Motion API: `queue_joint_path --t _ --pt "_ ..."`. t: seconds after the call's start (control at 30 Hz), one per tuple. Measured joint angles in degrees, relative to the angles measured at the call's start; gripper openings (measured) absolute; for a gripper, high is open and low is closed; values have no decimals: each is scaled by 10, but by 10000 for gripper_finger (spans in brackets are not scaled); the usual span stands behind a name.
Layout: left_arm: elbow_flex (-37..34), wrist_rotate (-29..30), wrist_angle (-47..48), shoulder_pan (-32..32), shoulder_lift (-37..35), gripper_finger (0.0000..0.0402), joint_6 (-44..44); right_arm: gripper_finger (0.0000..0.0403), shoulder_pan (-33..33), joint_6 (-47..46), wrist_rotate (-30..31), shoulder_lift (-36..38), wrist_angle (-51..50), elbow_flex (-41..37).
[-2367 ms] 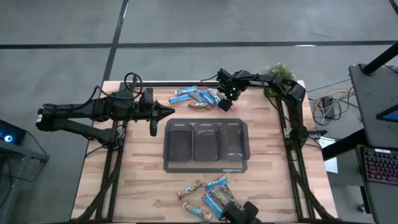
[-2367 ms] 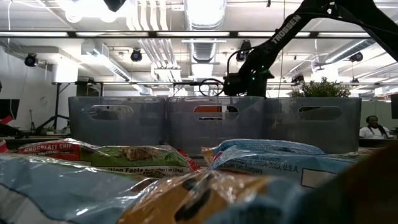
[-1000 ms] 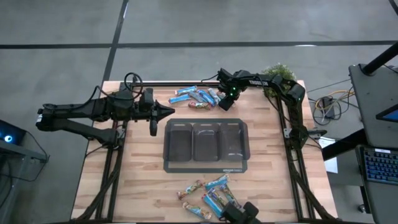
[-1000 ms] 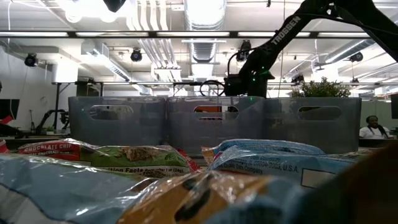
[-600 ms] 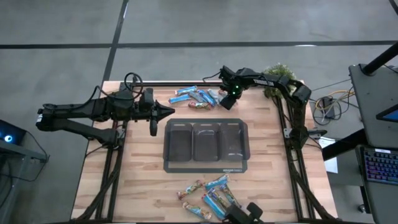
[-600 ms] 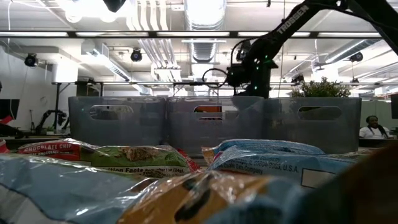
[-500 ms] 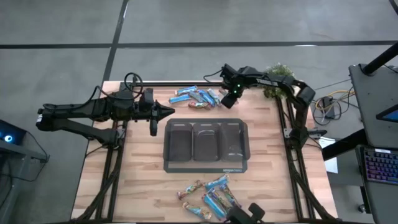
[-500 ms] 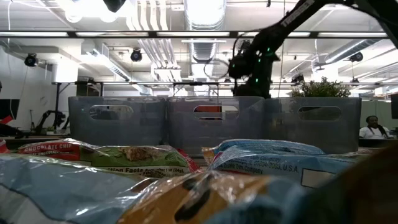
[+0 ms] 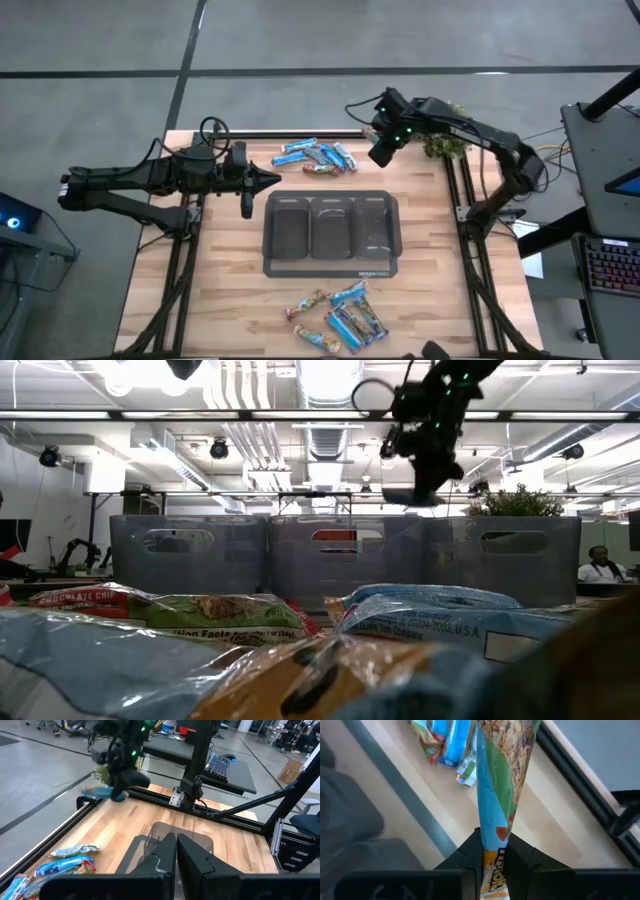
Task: Pick and place Granola Bars by type
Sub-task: Put the yellow granola bar into the right black bin
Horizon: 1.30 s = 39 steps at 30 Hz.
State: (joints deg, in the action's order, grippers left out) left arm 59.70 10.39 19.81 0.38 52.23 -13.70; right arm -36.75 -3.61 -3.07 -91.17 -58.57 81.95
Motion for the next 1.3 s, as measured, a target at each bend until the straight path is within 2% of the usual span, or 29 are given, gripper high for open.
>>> queue_joint_path --t 0.3,0.7,0.9,1.3 --pt "0 0 0 0 0 0 1 47 36 -23 0 67 -28 0" --pt "0 0 0 0 0 0 2 47 88 -70 0 82 -48 0" --pt "0 0 0 0 0 0 2 47 134 -107 -1 81 -60 0" --pt "0 0 0 0 0 0 2 47 251 -237 -4 82 -64 0"
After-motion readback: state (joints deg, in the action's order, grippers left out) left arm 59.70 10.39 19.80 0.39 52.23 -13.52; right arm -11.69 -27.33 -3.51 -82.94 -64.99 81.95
